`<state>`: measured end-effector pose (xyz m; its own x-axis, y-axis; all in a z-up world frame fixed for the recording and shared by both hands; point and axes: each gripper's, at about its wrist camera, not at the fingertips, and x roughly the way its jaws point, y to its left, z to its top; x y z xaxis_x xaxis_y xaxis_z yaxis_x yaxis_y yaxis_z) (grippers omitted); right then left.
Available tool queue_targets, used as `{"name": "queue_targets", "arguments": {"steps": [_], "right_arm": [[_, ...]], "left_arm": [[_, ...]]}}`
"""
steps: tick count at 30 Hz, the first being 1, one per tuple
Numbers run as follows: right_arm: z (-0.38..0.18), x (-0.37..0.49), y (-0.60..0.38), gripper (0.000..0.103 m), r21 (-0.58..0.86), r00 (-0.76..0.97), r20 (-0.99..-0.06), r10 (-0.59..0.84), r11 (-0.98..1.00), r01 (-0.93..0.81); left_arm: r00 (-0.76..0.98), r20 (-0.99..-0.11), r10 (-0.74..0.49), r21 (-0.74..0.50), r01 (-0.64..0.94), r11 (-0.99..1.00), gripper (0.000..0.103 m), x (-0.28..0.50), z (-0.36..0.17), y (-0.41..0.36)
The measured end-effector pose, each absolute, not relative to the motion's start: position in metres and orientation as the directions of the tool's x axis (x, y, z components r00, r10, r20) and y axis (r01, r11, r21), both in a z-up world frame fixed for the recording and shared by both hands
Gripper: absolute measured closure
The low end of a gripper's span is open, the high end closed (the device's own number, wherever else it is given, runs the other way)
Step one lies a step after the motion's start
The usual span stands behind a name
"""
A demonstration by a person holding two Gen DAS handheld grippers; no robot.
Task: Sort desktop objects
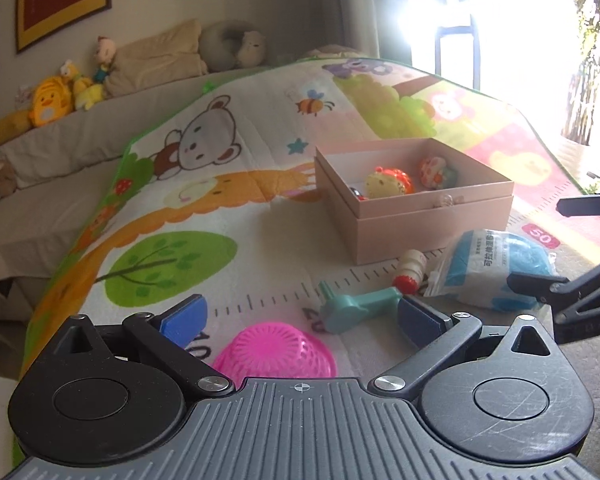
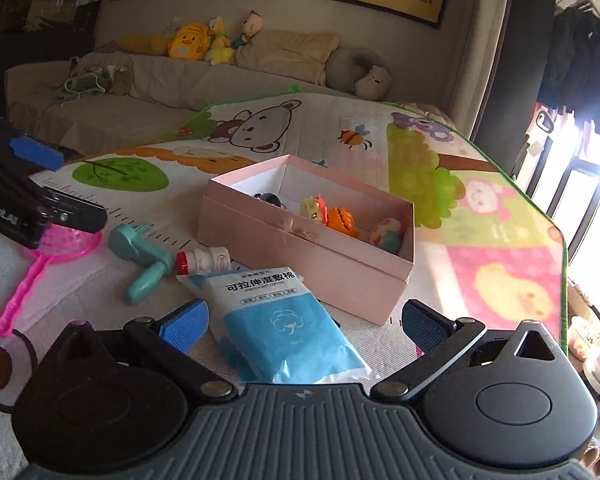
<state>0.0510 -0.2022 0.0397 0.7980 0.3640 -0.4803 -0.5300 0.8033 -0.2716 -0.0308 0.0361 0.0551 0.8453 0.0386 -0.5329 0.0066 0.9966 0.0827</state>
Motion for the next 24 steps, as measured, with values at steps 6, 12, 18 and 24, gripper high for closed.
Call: {"name": "queue_targets", "arguments": {"steps": [6,12,18,24], "right_arm": [[0.031,0.084,-0.203,0.0,-0.254,0.803,-0.532,0.266,0.855,-0.452],[0.038,0.076,-0.218,0.0,-0.202,0.798,-0.537,0.273,0.877,-0.436],[0.062,0.063,-0.218,0.0,-0.125,0.752,-0.529,0.394,0.84,-0.529],[0.076,0.073,-0.18,0.028,-0.069,0.632,-0.596,0.496,0.752,-0.656]], "left_arm": [[0.786,-0.613,0.075,0.06,-0.049,0.997,0.0,-0.046,0.042,0.054],[0.751,-0.66,-0.007,-0.048,-0.033,0.998,0.0,-0.046,0.036,0.063],[0.732,-0.68,-0.029,-0.028,0.014,1.0,0.0,-0.018,0.024,0.042],[0.757,-0.653,-0.006,0.072,0.07,0.995,0.0,-0.01,0.022,0.033]]}}
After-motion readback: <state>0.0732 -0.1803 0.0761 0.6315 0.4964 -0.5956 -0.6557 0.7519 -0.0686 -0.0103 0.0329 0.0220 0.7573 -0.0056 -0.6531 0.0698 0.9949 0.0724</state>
